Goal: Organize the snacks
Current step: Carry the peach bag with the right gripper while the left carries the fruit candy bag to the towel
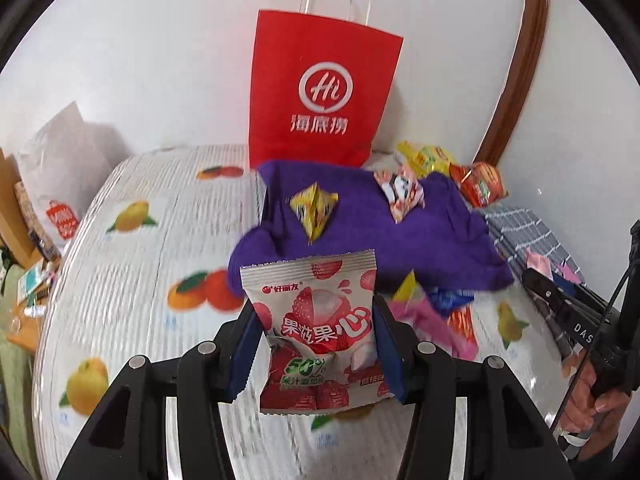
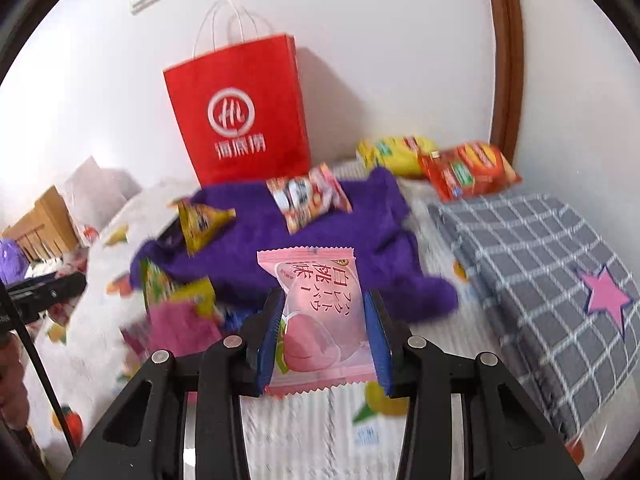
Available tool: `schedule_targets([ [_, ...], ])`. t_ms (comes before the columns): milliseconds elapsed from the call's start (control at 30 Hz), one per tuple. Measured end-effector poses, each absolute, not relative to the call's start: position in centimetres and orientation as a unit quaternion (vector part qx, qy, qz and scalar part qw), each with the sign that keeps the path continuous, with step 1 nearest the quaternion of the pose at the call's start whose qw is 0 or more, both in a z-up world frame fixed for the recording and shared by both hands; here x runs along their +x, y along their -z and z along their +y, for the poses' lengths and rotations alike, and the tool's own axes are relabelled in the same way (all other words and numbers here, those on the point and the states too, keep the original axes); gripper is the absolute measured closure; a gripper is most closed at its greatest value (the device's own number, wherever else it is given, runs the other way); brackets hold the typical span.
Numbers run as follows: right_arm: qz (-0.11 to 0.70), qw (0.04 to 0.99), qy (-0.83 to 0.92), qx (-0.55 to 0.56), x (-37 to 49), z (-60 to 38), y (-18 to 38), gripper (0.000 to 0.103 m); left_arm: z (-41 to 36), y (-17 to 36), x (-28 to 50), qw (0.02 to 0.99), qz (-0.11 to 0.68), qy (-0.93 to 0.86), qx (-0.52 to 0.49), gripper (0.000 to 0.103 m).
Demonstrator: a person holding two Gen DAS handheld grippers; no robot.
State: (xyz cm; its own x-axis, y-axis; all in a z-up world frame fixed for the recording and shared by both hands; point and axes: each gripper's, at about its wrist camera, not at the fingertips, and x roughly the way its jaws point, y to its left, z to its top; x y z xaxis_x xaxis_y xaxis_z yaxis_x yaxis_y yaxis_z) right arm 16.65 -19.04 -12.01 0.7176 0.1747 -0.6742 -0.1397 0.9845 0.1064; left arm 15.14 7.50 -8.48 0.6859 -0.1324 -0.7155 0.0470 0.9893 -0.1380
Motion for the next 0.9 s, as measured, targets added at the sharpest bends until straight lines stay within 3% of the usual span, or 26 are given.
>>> schedule_targets([
  [400,0.336,0.935,-0.109,0.013,24.1,-16.6,9.2,0.063,6.9,7.4,21.6,0.925,0.371,0.049,-0.067,0.052],
  [900,0.360,0.930,-0.068,0.022,28.8,-18.0,15.3,0.063,5.5,11.4,26.8,0.920,0.379,0.053,-0.088,0.052],
])
